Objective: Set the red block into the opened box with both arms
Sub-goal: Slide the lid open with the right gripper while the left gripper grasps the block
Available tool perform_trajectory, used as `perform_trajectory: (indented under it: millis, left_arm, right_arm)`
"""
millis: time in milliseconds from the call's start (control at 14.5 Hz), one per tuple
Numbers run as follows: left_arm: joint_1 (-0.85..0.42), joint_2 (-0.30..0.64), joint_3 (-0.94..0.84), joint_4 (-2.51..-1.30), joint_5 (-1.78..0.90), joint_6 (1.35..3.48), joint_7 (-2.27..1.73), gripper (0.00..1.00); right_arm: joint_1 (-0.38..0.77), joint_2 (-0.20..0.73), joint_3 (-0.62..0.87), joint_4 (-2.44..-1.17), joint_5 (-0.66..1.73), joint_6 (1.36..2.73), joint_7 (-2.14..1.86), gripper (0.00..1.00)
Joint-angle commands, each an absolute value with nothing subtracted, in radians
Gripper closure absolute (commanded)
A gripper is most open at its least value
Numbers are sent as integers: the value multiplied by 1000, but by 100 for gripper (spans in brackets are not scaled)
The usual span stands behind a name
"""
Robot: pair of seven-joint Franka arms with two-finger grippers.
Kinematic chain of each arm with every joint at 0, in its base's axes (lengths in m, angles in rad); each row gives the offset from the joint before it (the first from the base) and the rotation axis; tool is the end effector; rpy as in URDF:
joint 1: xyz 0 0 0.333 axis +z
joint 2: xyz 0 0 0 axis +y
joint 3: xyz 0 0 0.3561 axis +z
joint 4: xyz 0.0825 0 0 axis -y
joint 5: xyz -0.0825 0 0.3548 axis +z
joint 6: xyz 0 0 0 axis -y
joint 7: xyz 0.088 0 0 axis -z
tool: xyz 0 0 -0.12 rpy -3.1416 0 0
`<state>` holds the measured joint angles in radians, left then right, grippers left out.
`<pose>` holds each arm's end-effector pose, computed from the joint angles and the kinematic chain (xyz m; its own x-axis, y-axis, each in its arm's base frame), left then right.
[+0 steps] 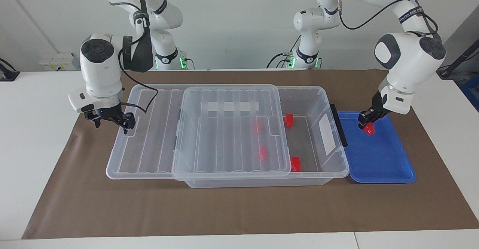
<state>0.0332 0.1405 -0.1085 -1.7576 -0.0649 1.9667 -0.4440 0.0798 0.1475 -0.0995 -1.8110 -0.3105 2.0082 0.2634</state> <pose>0.5882 -0.0458 0.5251 0.9227 0.3843 0.0287 0.3800 -0.9197 0.0984 0.5882 -0.0303 0.5038 0.9845 -0.1398 0.1060 -0.1644 -0.9462 0.2788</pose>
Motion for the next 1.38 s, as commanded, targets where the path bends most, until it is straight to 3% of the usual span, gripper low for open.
perform_trajectory:
  millis: [0,413,619,825,1100,1307]
  left_arm:
    - [-12,144,-103,-1733,-81,1937,-533,100]
    - [-158,141,-104,-1733,-35,1953,-788,100]
    - [-166,140,-104,-1743,-32,1957,-802,100]
    - [-167,124,-106,-1784,-31,2014,-802,100]
    - [-195,113,-107,-1893,-12,2160,-792,100]
    - [-227,152,-106,-1911,-8,2230,-795,100]
  right_arm:
    - [54,129,-92,-1812,-325,1983,250,0]
    - [57,103,-89,-1812,-318,1979,247,0]
    - [55,43,-86,-1807,-269,1954,241,0]
    - [54,-17,-92,-1772,-105,1872,166,0]
    - [49,-29,-89,-1631,-38,1640,163,0]
    - [45,-31,-94,-1621,-35,1608,164,0]
